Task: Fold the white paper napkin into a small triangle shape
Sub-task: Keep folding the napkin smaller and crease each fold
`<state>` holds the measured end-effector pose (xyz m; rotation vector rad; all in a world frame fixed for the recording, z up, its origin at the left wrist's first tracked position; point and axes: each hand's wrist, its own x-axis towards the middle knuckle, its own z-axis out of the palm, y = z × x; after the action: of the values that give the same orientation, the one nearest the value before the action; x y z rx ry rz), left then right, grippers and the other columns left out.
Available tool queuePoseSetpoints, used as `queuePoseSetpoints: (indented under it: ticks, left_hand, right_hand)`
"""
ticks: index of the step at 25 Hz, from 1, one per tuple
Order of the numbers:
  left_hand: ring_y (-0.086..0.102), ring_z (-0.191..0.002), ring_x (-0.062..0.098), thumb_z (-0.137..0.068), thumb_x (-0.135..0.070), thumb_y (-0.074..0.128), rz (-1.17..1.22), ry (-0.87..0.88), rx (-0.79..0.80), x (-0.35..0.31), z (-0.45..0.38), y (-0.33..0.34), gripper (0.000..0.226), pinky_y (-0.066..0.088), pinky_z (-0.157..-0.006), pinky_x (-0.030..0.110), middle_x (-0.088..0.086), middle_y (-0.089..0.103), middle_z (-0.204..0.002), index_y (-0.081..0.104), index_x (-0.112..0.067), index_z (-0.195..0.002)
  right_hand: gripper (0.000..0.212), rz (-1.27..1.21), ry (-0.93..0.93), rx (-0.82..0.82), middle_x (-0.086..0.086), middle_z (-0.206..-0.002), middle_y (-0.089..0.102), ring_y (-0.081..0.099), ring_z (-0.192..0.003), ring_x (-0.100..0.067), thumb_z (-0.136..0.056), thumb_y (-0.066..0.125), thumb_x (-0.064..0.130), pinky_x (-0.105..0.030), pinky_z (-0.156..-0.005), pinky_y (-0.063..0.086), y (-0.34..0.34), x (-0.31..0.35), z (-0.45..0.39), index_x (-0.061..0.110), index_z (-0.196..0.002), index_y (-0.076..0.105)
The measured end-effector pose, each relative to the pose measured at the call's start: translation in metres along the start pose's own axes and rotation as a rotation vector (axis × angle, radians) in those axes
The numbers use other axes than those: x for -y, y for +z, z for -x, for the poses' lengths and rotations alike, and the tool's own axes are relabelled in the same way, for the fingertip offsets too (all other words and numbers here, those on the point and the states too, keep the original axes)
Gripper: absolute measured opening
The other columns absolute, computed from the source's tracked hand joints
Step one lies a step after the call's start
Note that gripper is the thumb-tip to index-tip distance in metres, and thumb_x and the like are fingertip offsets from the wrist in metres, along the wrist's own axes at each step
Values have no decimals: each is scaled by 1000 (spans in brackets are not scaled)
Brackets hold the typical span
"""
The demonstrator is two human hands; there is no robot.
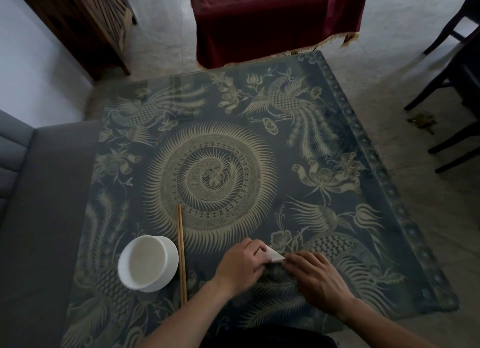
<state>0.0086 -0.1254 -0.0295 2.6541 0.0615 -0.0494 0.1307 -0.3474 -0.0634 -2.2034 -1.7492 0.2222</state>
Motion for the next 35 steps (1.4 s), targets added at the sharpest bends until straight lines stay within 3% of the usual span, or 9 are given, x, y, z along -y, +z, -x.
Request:
queuePoseSetpoints:
  ticks: [3, 9, 15, 22, 27, 35]
  left_hand:
    - [57, -105, 21, -89, -25, 59, -163, 142, 55, 5, 14, 4, 23, 53, -72, 37, -2, 60, -125, 64, -26, -111]
    - [59, -105, 21, -86, -24, 56, -190, 141, 80, 8, 24, 0, 34, 51, -72, 34, -4, 61, -128, 64, -23, -118]
    - [59, -109, 23, -81, -19, 60, -205, 147, 144, 9, 23, 0, 24, 52, -74, 34, -2, 60, -131, 65, -20, -104]
    - [50, -117, 18, -82, -20, 53, -190, 113, 181, 9, 29, 3, 59, 49, -85, 32, -5, 48, -142, 45, -20, -141]
    - [48, -119, 19, -82, -23, 55, -193, 64, 185, 14, 44, 6, 60, 51, -87, 34, -5, 47, -145, 46, -19, -141]
    - [47, -127, 25, -82, -29, 55, -293, -9, 238, 7, 41, 8, 61, 43, -104, 44, 3, 51, -141, 48, -13, -140]
  right_hand:
    - [44, 20, -11, -15, -1, -125, 63, 60, -107, -23, -80, 58, 21, -38, -80, 51, -2, -1, -2, 18, -123, 63]
    - [38, 35, -18, -63, -1, -122, 66, 63, -104, -24, -80, 57, 15, -38, -76, 52, -2, 0, -1, 15, -117, 68]
    - [55, 39, 40, -5, -1, -133, 59, 54, -118, -24, -76, 62, 22, -36, -93, 41, 1, 14, -2, 20, -131, 59]
    - [60, 147, 28, 148, -2, -148, 49, 44, -136, -25, -87, 53, 40, -46, -107, 28, 9, 28, -8, 14, -141, 50]
    - [56, 164, 12, 166, -1, -147, 50, 44, -136, -27, -90, 50, 39, -47, -109, 26, 4, 26, -9, 15, -140, 51]
    - [70, 235, 126, 285, -6, -158, 29, 14, -146, -27, -93, 43, 52, -51, -109, 19, 2, 40, -30, 11, -149, 36]
